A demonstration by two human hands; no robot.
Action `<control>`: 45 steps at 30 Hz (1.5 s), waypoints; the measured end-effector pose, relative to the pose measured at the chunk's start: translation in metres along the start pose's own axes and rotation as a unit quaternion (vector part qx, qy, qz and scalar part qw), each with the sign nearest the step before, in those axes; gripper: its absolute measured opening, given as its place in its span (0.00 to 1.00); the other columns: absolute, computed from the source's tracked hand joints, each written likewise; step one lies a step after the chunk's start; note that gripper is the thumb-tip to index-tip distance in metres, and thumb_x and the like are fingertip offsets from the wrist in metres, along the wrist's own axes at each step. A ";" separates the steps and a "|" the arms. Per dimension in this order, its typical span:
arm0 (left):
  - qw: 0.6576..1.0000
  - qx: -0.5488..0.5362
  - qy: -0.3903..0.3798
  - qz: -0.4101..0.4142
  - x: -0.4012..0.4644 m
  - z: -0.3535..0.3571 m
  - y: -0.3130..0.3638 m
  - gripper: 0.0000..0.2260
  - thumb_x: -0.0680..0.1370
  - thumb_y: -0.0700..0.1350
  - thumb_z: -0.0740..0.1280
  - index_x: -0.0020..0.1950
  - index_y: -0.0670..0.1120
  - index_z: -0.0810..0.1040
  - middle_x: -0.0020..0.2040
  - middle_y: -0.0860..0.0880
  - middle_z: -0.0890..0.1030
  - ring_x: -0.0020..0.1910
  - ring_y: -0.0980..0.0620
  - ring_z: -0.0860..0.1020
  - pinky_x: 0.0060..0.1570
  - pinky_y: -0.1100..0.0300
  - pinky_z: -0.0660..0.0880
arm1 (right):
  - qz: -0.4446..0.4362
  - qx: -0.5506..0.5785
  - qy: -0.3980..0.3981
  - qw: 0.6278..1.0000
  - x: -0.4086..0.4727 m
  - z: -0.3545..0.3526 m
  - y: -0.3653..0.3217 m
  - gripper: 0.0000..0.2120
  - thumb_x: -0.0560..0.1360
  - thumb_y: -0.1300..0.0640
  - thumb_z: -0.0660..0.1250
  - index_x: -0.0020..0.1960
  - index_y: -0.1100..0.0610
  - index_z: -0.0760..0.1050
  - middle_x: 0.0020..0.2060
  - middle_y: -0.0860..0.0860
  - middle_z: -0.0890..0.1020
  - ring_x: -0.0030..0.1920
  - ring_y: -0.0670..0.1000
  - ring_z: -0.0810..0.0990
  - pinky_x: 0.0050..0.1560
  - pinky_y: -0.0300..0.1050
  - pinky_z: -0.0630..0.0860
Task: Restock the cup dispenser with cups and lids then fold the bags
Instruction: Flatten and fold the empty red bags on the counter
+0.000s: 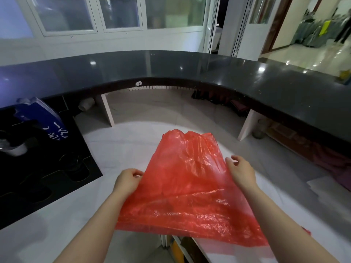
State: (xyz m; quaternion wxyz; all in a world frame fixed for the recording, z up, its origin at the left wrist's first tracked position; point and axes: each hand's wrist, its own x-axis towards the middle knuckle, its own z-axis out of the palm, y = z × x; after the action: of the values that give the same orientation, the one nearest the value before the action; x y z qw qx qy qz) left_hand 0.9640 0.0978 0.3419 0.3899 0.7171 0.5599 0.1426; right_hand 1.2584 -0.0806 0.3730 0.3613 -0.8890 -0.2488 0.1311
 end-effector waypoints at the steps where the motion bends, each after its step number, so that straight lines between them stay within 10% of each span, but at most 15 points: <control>1: 1.000 0.012 -0.003 0.004 -0.001 0.002 -0.001 0.07 0.75 0.38 0.67 0.44 0.47 0.84 0.37 0.50 0.82 0.38 0.52 0.79 0.37 0.62 0.71 | 0.014 0.007 -0.016 1.000 -0.001 0.003 0.000 0.20 0.77 0.48 0.64 0.65 0.58 0.74 0.54 0.58 0.82 0.54 0.59 0.80 0.54 0.48 0.73; 7: 0.998 0.047 0.034 -0.008 -0.003 0.005 -0.015 0.07 0.77 0.40 0.65 0.40 0.49 0.77 0.38 0.52 0.78 0.38 0.51 0.76 0.38 0.59 0.68 | -0.014 -0.016 -0.013 1.000 0.001 0.004 0.016 0.06 0.75 0.57 0.68 0.39 0.54 0.79 0.41 0.53 0.84 0.46 0.56 0.80 0.42 0.43 0.66; 16: 0.986 0.000 0.142 -0.091 0.002 -0.024 -0.034 0.07 0.76 0.38 0.58 0.42 0.41 0.75 0.35 0.44 0.81 0.39 0.42 0.79 0.37 0.55 0.68 | 0.068 -0.091 0.040 0.993 0.014 -0.023 0.044 0.09 0.78 0.69 0.56 0.52 0.73 0.73 0.52 0.71 0.77 0.54 0.68 0.78 0.51 0.53 0.73; 19: 0.991 0.026 0.097 -0.084 -0.002 -0.027 -0.033 0.10 0.73 0.37 0.59 0.33 0.47 0.73 0.26 0.51 0.78 0.33 0.44 0.80 0.31 0.59 0.68 | 0.062 -0.089 0.045 0.993 0.013 -0.025 0.045 0.07 0.77 0.67 0.58 0.44 0.65 0.74 0.46 0.68 0.79 0.46 0.65 0.78 0.44 0.51 0.71; 26: 0.989 -0.089 0.120 0.010 -0.002 -0.034 -0.003 0.13 0.77 0.36 0.60 0.59 0.46 0.77 0.57 0.47 0.80 0.57 0.48 0.77 0.57 0.52 0.73 | -0.016 0.009 0.091 0.996 0.018 -0.018 0.027 0.13 0.80 0.55 0.59 0.59 0.62 0.73 0.55 0.60 0.80 0.56 0.62 0.77 0.53 0.50 0.71; 34: 0.991 -0.101 0.009 0.092 0.000 -0.023 0.038 0.12 0.79 0.51 0.64 0.62 0.53 0.74 0.52 0.52 0.78 0.48 0.59 0.77 0.40 0.70 0.70 | -0.024 -0.056 -0.065 0.996 0.035 -0.012 -0.002 0.20 0.80 0.49 0.60 0.68 0.57 0.70 0.57 0.57 0.80 0.56 0.59 0.78 0.55 0.48 0.73; 39: 0.992 -0.059 -0.044 0.106 -0.009 0.005 0.041 0.16 0.75 0.48 0.71 0.62 0.55 0.75 0.51 0.52 0.79 0.49 0.53 0.78 0.50 0.63 0.73 | 0.023 0.039 -0.231 0.972 0.032 0.001 -0.010 0.16 0.78 0.50 0.64 0.64 0.53 0.74 0.42 0.55 0.80 0.33 0.52 0.76 0.33 0.42 0.73; 45: 0.987 0.050 -0.009 0.154 -0.021 0.019 0.027 0.09 0.78 0.44 0.68 0.56 0.50 0.83 0.54 0.53 0.83 0.54 0.56 0.79 0.54 0.66 0.71 | 0.054 0.179 -0.328 0.926 0.029 0.011 -0.003 0.19 0.75 0.68 0.59 0.54 0.50 0.81 0.44 0.65 0.80 0.42 0.59 0.72 0.45 0.55 0.69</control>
State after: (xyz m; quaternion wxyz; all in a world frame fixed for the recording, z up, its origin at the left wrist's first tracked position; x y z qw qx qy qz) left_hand 0.9878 0.0690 0.3537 0.3313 0.8148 0.4457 0.1664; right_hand 1.2777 -0.0566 0.3659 0.4049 -0.7293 -0.2772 0.4768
